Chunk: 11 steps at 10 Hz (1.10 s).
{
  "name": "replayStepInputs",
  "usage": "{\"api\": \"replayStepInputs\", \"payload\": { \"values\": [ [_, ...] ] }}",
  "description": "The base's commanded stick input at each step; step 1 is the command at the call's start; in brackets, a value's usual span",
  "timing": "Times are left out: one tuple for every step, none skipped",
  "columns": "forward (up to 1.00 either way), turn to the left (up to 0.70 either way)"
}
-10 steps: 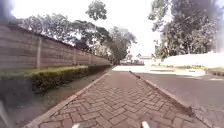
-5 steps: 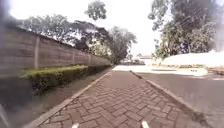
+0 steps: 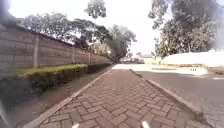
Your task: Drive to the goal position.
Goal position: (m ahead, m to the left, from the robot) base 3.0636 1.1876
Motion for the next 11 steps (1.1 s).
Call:
{"api": "replayStepInputs", "payload": {
  "values": [
    [0.70,-0.03],
    [0.70,-0.11],
    [0.70,-0.20],
    [0.70,-0.26],
    [0.70,-0.12],
    [0.70,0.00],
    [0.70,0.00],
    [0.70,0.00],
    [0.70,0.00],
    [0.70,0.00],
    [0.70,0.00]
  ]
}}
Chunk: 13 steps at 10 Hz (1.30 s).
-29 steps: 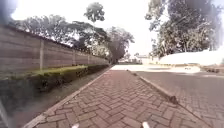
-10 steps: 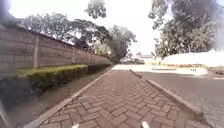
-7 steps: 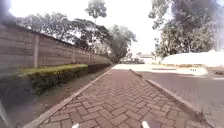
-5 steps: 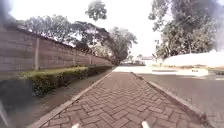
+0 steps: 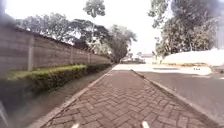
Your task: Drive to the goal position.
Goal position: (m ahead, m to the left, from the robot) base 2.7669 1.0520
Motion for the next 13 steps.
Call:
{"api": "replayStepInputs", "payload": {
  "values": [
    [0.70,-0.02],
    [0.70,-0.04],
    [0.70,-0.06],
    [0.70,-0.08],
    [0.70,-0.10],
    [0.70,-0.12],
    [0.70,-0.09],
    [0.70,-0.05],
    [0.70,-0.02],
    [0.70,0.00],
    [0.70,0.00],
    [0.70,0.00],
    [0.70,0.00]
  ]
}}
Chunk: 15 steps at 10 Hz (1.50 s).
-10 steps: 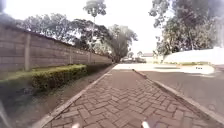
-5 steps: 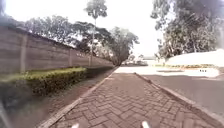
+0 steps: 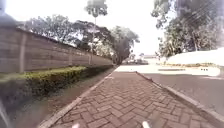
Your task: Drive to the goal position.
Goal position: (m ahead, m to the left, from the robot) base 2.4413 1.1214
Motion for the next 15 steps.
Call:
{"api": "replayStepInputs", "payload": {
  "values": [
    [0.70,0.00],
    [0.70,0.00],
    [0.70,0.00],
    [0.70,0.00],
    [0.70,0.00],
    [0.70,0.00],
    [0.70,0.00],
    [0.70,0.00],
    [0.70,0.00],
    [0.70,0.00],
    [0.70,-0.01],
    [0.70,-0.03],
    [0.70,-0.06],
    [0.70,-0.08],
    [0.70,-0.11]
  ]
}}
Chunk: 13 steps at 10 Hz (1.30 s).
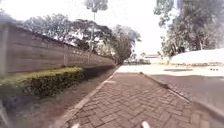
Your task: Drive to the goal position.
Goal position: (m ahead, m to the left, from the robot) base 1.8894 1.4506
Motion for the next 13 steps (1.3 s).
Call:
{"api": "replayStepInputs", "payload": {
  "values": [
    [0.70,-0.13],
    [0.70,-0.14],
    [0.70,-0.12],
    [0.70,-0.10],
    [0.70,-0.07],
    [0.70,-0.05],
    [0.70,-0.02],
    [0.70,0.00],
    [0.70,0.00],
    [0.70,0.00],
    [0.70,0.00],
    [0.70,0.00],
    [0.70,0.00]
  ]
}}
